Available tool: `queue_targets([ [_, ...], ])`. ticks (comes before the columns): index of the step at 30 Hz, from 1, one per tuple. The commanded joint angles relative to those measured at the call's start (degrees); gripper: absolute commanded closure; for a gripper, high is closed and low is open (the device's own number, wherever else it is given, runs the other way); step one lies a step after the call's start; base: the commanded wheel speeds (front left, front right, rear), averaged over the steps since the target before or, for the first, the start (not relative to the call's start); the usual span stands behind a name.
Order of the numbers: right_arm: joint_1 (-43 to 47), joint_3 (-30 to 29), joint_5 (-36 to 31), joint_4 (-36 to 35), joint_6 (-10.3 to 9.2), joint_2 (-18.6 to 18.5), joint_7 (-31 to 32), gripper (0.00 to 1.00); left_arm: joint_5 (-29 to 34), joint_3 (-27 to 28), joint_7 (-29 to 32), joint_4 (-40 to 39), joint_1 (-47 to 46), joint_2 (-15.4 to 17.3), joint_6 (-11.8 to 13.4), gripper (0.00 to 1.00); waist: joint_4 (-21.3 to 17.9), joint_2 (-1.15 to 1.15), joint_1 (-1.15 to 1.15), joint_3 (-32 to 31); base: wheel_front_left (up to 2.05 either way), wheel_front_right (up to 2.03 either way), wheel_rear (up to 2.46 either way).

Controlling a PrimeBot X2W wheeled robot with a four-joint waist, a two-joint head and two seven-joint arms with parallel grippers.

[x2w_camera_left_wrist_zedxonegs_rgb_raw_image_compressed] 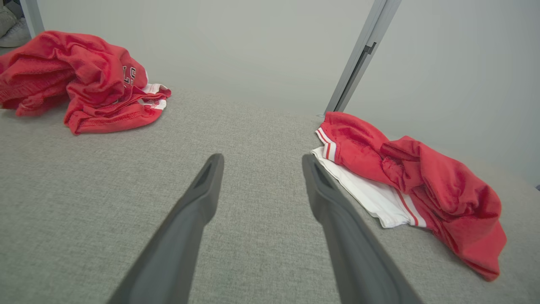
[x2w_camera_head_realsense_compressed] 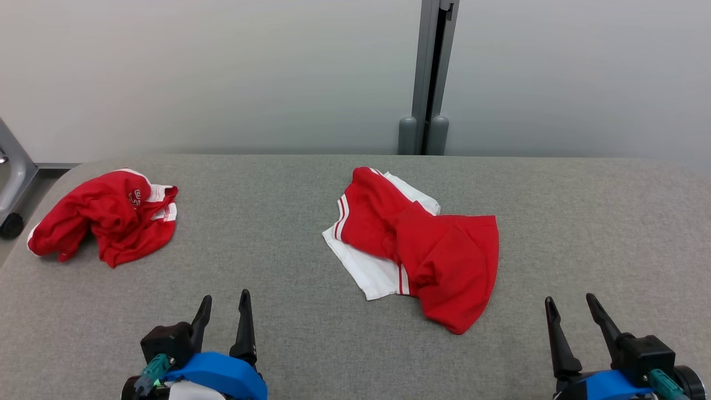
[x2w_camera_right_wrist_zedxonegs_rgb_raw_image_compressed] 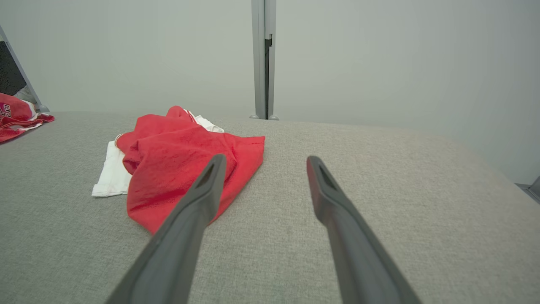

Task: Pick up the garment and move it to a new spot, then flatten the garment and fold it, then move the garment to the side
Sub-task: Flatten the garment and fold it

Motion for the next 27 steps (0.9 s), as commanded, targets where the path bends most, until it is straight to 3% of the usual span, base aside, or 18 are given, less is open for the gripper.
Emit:
queue_targets([
  [1, -0.92, -0.16, -0.28, 0.26, 0.01, -0.21, -0.23, 0.0, 0.12, 0.12, -0.27, -0.08, -0.77, 0.15, -0.16, 0.0, 0.12, 0.0, 0.0, 0.23, 0.0, 0.0, 0.0],
  [7, -4.81, -0.69, -2.99, 2.37, 0.01, -0.21, -0.22, 0.0, 0.56, 0.02, -0.27, -0.89, -1.6, 0.13, -0.21, 0.0, 0.88, 0.0, 0.0, 2.08, 0.0, 0.0, 0.0],
  [14, -17.15, -2.06, -9.89, 7.42, 0.01, -0.22, 4.2, 0.0, 1.91, 0.04, -0.27, -3.56, -4.2, -0.51, -0.58, 0.0, 3.09, 0.0, 0.0, 7.31, 0.0, 0.0, 0.0],
  [22, -30.5, -4.58, -14.1, 17.89, 0.01, -3.6, 12.35, 0.0, 3.58, 0.05, -0.27, -6.6, -6.75, -1.6, -1.54, 0.0, 7.16, 0.0, 0.0, 13.5, 0.0, 0.0, 0.0],
  [27, -35.29, -5.97, -12.64, 25.9, 0.0, -5.26, 16.0, 0.0, 4.13, 0.33, -0.27, -7.02, -7.81, -2.22, -2.04, 0.0, 9.37, 0.0, 0.0, 16.4, 0.0, 0.0, 0.0],
])
